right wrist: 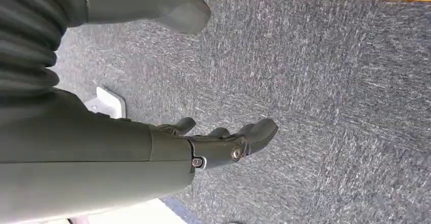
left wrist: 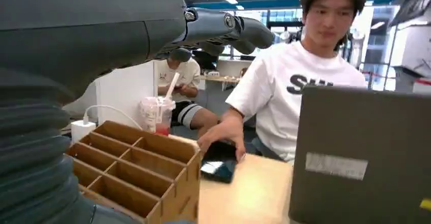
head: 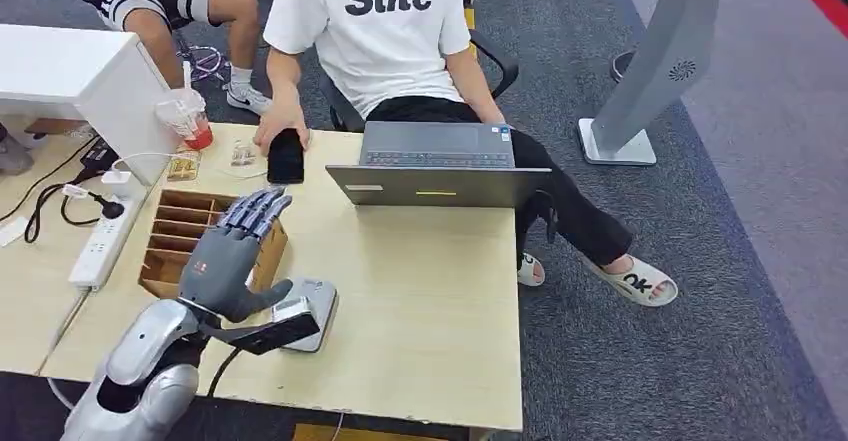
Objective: Pass the card to the sensor for recognition and then transmit it.
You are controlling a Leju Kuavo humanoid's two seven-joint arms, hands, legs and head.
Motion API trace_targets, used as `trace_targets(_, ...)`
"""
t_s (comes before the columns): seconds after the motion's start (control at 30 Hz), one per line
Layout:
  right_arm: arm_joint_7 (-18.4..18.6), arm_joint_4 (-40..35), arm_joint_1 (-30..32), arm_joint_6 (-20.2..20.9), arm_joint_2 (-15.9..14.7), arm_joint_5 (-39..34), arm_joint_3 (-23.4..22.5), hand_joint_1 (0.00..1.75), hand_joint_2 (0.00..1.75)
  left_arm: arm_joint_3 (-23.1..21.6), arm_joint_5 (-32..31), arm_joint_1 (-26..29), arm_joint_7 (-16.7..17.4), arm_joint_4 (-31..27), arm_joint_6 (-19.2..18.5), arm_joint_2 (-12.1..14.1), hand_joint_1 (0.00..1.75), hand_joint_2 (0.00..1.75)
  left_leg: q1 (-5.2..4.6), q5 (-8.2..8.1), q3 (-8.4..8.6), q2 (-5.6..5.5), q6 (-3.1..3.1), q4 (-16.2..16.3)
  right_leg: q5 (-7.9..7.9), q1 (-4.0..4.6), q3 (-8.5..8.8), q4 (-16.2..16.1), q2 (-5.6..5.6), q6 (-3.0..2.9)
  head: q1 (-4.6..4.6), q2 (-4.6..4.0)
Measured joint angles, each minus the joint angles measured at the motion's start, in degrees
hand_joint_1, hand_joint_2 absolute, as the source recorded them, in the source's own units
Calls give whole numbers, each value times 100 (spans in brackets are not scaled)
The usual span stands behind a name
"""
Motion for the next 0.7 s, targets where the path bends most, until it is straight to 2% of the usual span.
trace_targets(0.17,-22,0,2,9,0,33,-74,0,175,-116,138,120,175,-59,-307,399,0,175,0,0,-2,0,0,0,0,0,0,0,0,0,2,0)
trace_targets(0.37,-57,0,8,17,0,72,-179,0,175,-175,487,298,177,-284,-586,1088,0,175,1,0,-1,3,-1,0,0,0,-1,1,0,0,0,0)
trace_targets(0.7,-77,-2,8,24,15,155,-249,0,175,-208,457,751,302,-538,-590,1598,0,175,1,0,-1,3,0,0,0,0,-1,0,1,0,2,0)
